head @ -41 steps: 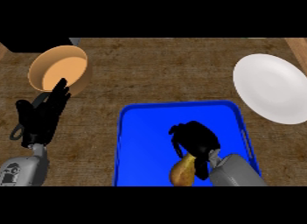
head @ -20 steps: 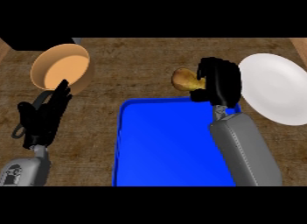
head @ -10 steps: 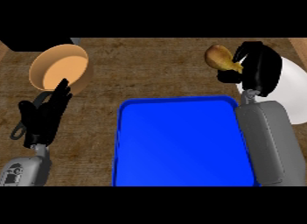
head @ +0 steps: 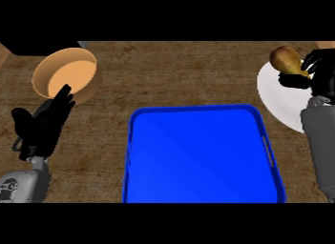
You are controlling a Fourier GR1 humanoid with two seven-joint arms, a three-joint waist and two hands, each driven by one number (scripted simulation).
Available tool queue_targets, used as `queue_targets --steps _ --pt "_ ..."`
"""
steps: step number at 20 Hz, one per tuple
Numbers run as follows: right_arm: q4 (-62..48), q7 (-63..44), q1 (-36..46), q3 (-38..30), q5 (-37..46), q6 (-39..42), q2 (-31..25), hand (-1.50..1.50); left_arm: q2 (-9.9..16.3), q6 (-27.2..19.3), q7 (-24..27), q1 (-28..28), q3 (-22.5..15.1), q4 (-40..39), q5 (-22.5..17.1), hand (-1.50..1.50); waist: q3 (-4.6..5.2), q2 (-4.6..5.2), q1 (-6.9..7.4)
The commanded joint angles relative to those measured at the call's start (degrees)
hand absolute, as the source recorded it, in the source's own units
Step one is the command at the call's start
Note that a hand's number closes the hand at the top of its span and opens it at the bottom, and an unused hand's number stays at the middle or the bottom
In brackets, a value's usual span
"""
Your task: Pick the pear from the tray and place it in the plate
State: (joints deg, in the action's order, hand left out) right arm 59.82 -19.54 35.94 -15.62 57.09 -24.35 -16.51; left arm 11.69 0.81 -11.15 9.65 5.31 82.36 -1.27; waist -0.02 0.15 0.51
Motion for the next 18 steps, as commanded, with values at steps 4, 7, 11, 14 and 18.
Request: queue_targets --steps 4,7,11,14,18 --pt "-14.94 9.28 -1.05 -3.87 -4.38 3.82 -7.62 1.50 -0.83 -0.85 -0.67 -1.29 -0.49 2.33 0.68 0.00 -0.06 0.10 0.51" --pt "-16.81 14.93 -1.91 -9.64 -13.78 7.17 -8.09 1.50 -0.65 -0.31 1.30 -0.22 0.26 -0.97 0.49 0.00 -0.10 0.11 -0.17" --pt "-27.76 22.42 1.94 -9.93 -14.79 11.29 -11.34 -1.50 0.49 0.51 -1.93 2.73 0.77 -0.54 -0.18 0.00 -0.11 0.39 0.77" --pt "-29.79 27.76 3.50 -10.70 -16.27 7.36 -10.47 -1.50 -0.57 0.42 -1.62 0.40 -0.37 0.87 0.54 0.00 -0.07 0.18 0.62" --pt "-25.86 34.53 5.54 -11.54 -18.37 4.49 -10.33 -1.50 -0.25 1.16 1.91 3.11 1.45 -4.19 -0.42 0.00 -0.05 0.27 0.30"
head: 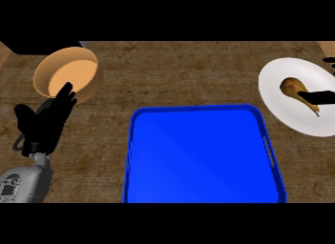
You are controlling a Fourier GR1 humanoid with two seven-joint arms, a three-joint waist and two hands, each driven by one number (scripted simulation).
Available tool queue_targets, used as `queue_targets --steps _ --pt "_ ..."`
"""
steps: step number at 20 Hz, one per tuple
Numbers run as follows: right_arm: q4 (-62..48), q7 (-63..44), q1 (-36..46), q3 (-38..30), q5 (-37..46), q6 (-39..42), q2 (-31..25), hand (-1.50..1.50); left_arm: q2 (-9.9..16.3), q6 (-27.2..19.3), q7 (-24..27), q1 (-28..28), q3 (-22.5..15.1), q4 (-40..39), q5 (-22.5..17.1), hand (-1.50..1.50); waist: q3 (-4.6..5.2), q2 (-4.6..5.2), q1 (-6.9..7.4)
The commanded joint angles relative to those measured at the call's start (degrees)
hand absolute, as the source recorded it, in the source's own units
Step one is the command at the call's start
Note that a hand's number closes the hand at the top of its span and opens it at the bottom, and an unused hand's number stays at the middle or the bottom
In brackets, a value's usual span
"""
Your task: Pick the pear from the tray and place it in the plate
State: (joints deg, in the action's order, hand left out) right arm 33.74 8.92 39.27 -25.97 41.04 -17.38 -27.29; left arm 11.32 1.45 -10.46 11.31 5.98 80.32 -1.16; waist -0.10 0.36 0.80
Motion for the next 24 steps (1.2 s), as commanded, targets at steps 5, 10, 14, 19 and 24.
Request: queue_targets --steps 5,10,14,19,24 --pt "7.84 13.94 3.45 -4.77 -12.26 3.52 3.60 -1.50 0.44 -0.22 -1.60 0.43 0.60 0.78 -0.15 0.00 0.04 -0.54 -0.63" --pt "10.53 6.82 1.24 -9.94 -21.47 10.64 4.02 -1.50 -1.39 -2.13 -0.15 -1.51 -0.89 1.45 1.91 0.00 0.06 -0.57 -1.13" --pt "14.55 0.28 -1.38 -10.78 -27.33 21.17 3.28 -1.50 0.14 0.25 -0.24 -3.70 0.53 2.99 -0.20 0.00 0.12 -0.82 -1.47" --pt "19.96 0.35 -7.59 -10.12 -32.20 24.29 1.77 -1.50 -1.02 -0.79 -2.60 -4.37 -0.67 5.46 1.10 0.00 0.10 -0.49 -0.90" --pt "16.68 8.52 -11.86 -10.65 -34.81 25.01 -1.08 -1.50 -0.72 0.11 -0.49 -2.35 0.74 2.47 0.51 0.00 0.08 -0.35 -0.78"
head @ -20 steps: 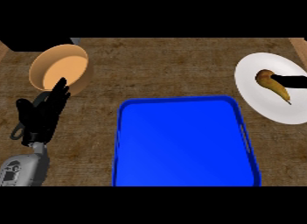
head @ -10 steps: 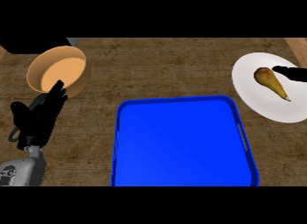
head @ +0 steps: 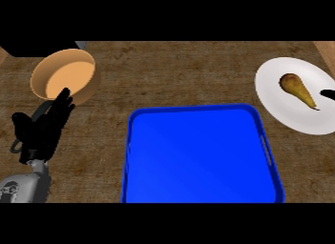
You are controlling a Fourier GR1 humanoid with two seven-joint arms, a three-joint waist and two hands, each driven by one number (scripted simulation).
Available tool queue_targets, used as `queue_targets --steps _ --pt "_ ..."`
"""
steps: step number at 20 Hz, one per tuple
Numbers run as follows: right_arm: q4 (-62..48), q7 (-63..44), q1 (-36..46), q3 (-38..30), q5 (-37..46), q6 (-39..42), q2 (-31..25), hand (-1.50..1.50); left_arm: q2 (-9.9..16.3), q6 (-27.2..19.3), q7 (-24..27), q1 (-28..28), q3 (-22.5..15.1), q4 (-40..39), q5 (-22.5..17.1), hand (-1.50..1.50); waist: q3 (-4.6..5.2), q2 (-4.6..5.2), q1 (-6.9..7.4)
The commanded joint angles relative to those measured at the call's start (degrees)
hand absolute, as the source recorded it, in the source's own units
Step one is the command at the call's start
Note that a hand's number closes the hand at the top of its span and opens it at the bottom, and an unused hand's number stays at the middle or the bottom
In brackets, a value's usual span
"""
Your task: Pick the pear from the tray and place it in the plate
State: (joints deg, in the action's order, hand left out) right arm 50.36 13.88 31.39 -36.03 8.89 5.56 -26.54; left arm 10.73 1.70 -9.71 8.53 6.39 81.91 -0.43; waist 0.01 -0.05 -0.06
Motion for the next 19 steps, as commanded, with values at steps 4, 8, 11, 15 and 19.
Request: queue_targets --steps 4,8,11,15,19 --pt "-1.88 3.18 -3.18 0.85 -4.24 0.62 -3.70 -1.50 1.04 2.30 -0.40 -0.79 1.33 1.35 -1.26 0.00 -0.01 0.05 0.24" --pt "-6.86 7.39 -5.38 -0.08 -5.15 2.48 -7.34 -1.50 0.39 1.00 0.26 -0.36 1.31 0.82 -0.15 0.00 -0.02 0.08 0.19" --pt "-7.15 8.09 -6.96 0.54 -5.79 3.02 -8.52 -1.50 -1.42 -0.64 -0.43 -2.06 -0.45 3.31 1.41 0.00 -0.01 0.02 0.17" --pt "-16.53 9.68 -2.06 1.05 -4.67 2.69 -13.75 -1.50 0.92 2.63 0.02 0.70 2.15 -0.71 -1.12 0.00 -0.04 0.20 0.58" --pt "-17.54 12.35 -5.46 2.27 -4.64 2.61 -13.33 -1.50 -2.14 -1.53 -1.03 2.70 -0.30 -1.75 2.29 0.00 -0.05 0.18 0.41"
